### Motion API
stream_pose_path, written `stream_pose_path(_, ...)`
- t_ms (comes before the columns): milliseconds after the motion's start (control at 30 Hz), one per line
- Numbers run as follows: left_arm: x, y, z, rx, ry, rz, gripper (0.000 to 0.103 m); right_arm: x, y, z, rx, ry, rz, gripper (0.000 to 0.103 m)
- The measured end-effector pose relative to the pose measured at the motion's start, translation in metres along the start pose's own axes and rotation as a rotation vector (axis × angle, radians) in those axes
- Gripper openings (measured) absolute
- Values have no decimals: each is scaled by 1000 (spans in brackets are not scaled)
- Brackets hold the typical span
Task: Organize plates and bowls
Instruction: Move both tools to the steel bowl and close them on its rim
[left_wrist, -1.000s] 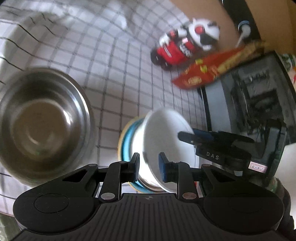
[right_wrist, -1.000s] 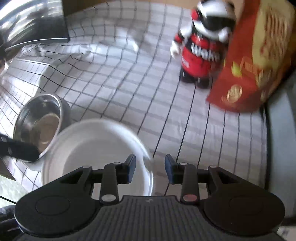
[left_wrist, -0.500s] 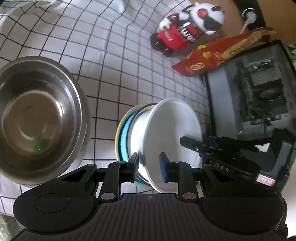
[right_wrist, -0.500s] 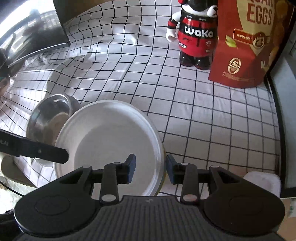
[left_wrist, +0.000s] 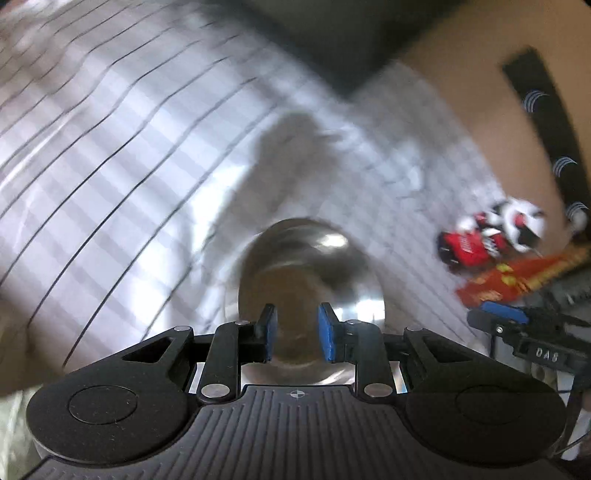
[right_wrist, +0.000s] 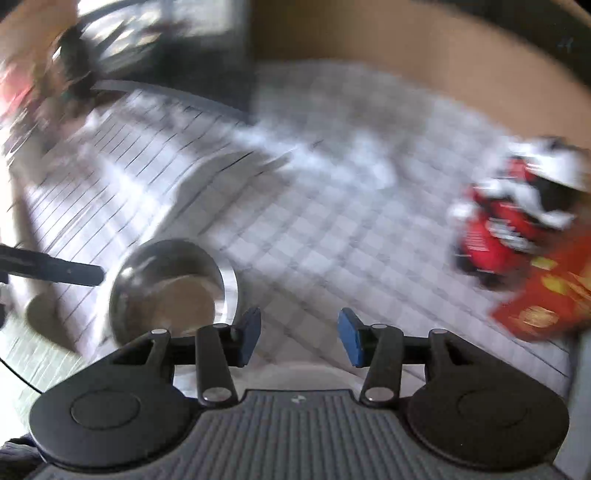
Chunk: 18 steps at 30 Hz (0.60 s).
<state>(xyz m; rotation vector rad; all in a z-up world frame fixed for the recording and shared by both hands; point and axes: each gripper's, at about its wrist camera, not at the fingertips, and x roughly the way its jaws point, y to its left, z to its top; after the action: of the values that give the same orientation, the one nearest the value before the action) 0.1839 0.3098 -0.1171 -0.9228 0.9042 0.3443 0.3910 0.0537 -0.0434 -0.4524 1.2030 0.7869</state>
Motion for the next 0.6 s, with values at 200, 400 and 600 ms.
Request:
stream_pose_path(200,23,16,-22,-17,-25,87,28,95,27,37,65,238,108,46)
stream_pose_path(400,42,18,-25,-11,-15,115,33,147,40,39,89,330,40,46)
stream_pose_path(600,58,28,-22,-44,19,77,33,167,41,28,143,386,34,49)
